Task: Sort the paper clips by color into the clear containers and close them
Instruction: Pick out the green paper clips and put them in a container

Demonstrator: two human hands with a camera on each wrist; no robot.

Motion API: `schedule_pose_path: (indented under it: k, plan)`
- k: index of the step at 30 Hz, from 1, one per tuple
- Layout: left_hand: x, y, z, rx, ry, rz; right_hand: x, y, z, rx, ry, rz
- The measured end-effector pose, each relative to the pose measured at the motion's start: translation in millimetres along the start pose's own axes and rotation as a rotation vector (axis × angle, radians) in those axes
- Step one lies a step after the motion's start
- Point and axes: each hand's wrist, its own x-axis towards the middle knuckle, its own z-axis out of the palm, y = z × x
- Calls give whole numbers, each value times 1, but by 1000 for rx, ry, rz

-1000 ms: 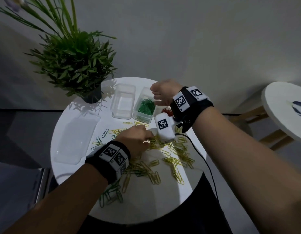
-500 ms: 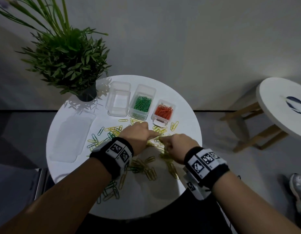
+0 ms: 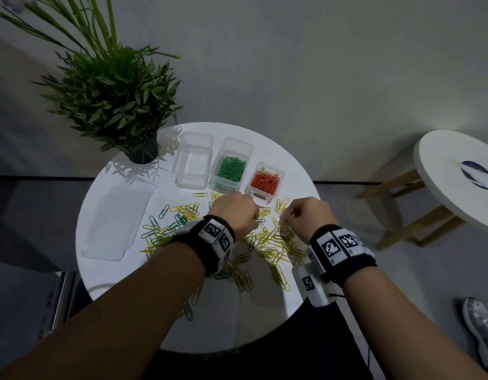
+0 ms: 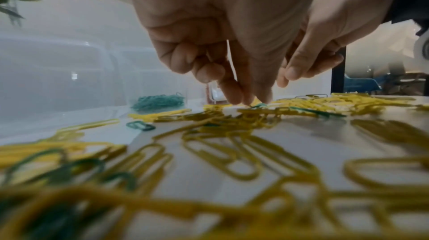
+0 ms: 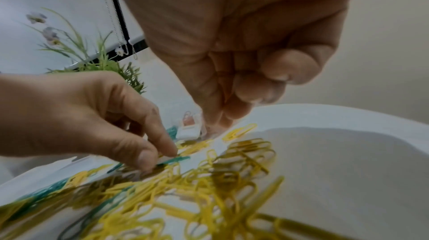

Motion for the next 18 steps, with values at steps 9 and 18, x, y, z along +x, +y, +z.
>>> schedule_pose_path:
  k: [9, 18]
  plan:
    - [-1, -5, -4, -40, 11, -36, -4, 2, 11, 129, -90, -116]
    - [-20, -27, 4, -638, 42, -226, -14, -25, 29, -144, -267, -438]
